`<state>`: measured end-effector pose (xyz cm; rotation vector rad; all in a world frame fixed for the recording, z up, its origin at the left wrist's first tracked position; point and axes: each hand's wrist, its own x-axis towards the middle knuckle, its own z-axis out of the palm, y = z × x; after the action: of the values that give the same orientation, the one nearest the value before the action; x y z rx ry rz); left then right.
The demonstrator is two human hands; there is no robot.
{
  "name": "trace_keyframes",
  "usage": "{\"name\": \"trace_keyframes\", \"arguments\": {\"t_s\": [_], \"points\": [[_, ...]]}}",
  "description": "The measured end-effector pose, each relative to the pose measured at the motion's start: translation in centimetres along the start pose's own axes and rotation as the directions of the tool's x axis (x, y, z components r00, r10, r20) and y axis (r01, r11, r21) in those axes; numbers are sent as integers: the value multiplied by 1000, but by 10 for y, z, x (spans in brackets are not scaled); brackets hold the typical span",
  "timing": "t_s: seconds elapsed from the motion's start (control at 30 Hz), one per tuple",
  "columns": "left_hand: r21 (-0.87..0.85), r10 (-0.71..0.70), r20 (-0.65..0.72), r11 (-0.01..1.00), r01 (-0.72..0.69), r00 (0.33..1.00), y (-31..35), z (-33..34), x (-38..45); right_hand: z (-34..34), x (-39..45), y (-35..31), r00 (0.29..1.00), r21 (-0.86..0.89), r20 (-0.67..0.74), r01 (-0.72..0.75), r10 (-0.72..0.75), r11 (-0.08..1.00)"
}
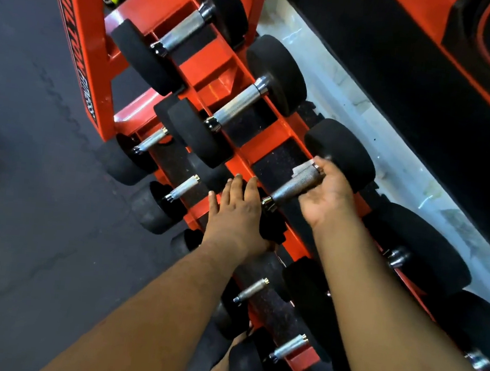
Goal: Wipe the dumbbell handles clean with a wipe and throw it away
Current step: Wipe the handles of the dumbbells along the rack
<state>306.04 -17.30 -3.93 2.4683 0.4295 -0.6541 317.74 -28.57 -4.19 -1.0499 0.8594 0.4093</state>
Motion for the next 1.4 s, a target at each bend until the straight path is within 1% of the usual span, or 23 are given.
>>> {"name": "trace_keyframes", "arguments": {"t_s": [0.07,0.17,0.23,0.33,0.43,0.53,0.6,0.67,0.77,0.83,0.87,0.97,1.03,1.07,1.13,1.23,1.33,1.37,1.4], "points": [[2,3,6,1000,-3,1000,-1,0,1,-9,-1,-3,999,29,38,-9,8,1000],[2,7,4,1000,-7,1000,-2,2,1,-16,-5,1,999,63,39,8,-10,998],[2,10,3,1000,-10,1000,-1,1,0,-12,-3,5,999,22,32,7,-8,1000],[-1,3,5,1000,-3,1000,1,-1,-1,-10,-6,7,997,-28,62,-51,53,998],[-5,0,7,1000,0,1000,-1,0,1,-24,-15,14,993,8,98,-59,57,998],[5,10,12,1000,-10,1000,0,-1,0,-24,-20,21,995,6,84,-59,59,998],[-1,8,18,1000,-8,1000,0,-2,-1,-16,-18,20,993,-51,72,-88,91,995],[0,9,17,1000,-9,1000,2,-4,-2,-12,-16,22,987,-135,89,-120,132,984],[3,12,22,1000,-12,1000,0,-3,-1,-31,-23,36,966,-235,157,-165,205,958],[6,12,21,1000,-12,1000,0,-3,-2,-41,-29,40,950,-282,215,-163,228,945],[6,11,23,1000,-11,1000,0,-3,-2,-41,-28,38,950,-283,221,-154,220,947],[-2,10,33,1000,-10,999,0,-3,-1,-30,-18,28,954,-204,203,-181,223,962],[-4,9,21,1000,-9,1000,0,-3,-1,-26,-15,32,956,-297,209,-138,205,945],[-8,10,16,1000,-9,1000,0,-2,-1,-29,-15,40,961,-366,203,-105,190,925],[-19,16,7,1000,-16,1000,-1,-1,-1,-43,-15,56,970,-443,186,-58,155,895],[-26,23,7,999,-23,1000,-2,-1,-1,-58,-16,62,986,-451,155,13,64,892],[-36,24,0,999,-24,1000,-2,0,-1,-62,-29,56,994,-401,106,12,33,916],[-35,24,-3,999,-25,1000,-2,0,-1,-61,-35,52,993,-374,120,36,9,927],[-30,26,-6,999,-26,1000,-2,0,-1,-60,-40,48,987,-380,151,111,-57,918]]}}
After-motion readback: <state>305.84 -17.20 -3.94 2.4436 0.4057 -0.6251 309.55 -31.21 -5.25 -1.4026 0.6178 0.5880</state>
